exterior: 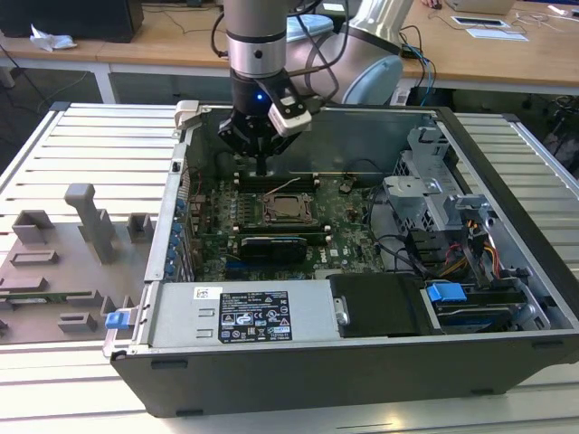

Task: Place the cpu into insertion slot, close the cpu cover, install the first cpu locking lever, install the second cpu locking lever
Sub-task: 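Install the first cpu locking lever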

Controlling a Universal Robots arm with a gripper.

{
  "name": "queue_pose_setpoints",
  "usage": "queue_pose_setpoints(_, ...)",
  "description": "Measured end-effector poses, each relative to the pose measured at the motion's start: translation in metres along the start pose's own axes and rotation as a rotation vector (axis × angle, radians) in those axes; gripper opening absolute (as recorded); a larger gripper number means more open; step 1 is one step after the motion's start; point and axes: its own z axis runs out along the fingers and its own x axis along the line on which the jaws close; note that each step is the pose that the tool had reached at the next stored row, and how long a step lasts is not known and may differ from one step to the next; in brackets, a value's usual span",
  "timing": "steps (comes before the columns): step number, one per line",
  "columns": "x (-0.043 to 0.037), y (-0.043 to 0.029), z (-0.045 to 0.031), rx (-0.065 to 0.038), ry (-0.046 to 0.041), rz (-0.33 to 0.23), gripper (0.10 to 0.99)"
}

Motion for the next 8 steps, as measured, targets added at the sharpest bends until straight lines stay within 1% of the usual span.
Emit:
queue_pose_setpoints(6,-0.0055,-0.0002,0.0003,0.0,0.0,0.0,0.106)
queue_pose_setpoints(8,-0.0096,-0.0004,0.0005,0.0,0.0001,0.0,0.106)
